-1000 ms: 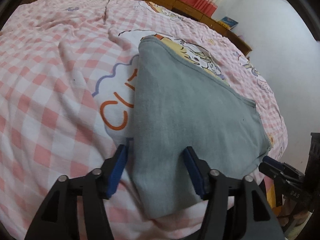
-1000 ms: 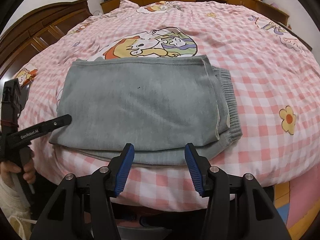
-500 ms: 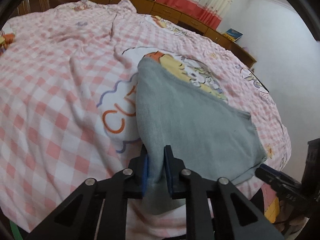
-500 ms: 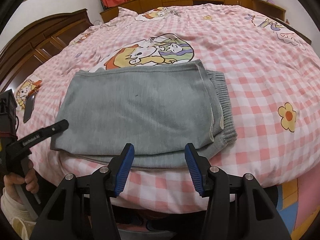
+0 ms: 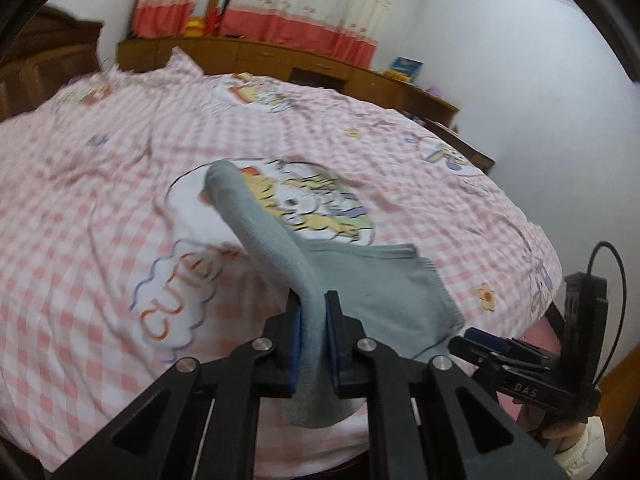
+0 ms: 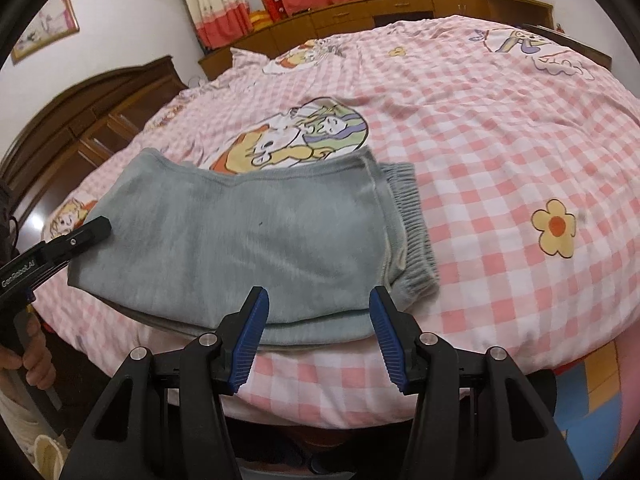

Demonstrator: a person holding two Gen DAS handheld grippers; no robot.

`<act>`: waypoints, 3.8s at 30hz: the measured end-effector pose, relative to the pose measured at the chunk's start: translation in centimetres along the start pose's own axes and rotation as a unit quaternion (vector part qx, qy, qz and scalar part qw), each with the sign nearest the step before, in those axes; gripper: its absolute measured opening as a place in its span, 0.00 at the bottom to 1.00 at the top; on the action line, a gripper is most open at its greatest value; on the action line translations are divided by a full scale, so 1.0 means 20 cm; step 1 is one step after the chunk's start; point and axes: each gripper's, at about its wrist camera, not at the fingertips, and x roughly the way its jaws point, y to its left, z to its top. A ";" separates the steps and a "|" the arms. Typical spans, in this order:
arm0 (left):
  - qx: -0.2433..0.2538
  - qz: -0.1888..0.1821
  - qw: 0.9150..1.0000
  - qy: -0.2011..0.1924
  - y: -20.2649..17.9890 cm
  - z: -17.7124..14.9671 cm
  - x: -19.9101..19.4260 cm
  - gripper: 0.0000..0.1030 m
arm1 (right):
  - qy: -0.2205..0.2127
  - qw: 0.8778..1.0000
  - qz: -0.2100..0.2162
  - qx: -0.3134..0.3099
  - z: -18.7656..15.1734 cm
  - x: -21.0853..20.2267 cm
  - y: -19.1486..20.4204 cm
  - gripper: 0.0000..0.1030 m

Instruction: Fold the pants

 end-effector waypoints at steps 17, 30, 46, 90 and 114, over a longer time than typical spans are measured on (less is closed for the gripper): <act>0.116 -0.034 0.991 0.060 -0.57 0.04 0.35 0.10 | -0.036 0.997 -0.029 0.055 -0.02 -0.17 -0.29 0.52; 0.132 -0.039 0.981 0.137 -0.70 -0.07 0.71 0.11 | -0.031 0.995 -0.025 0.093 -0.04 -0.14 -0.45 0.52; 0.133 -0.008 0.984 0.120 -0.65 -0.07 0.58 0.48 | -0.020 0.998 -0.018 0.063 0.00 -0.11 -0.37 0.52; -0.028 0.077 0.992 0.096 -0.05 -0.08 0.47 0.59 | 0.004 0.997 0.077 0.001 0.38 0.18 -0.08 0.09; 0.069 0.047 0.991 0.106 -0.29 -0.10 0.64 0.65 | 0.020 0.997 0.025 0.064 0.34 0.21 -0.46 0.28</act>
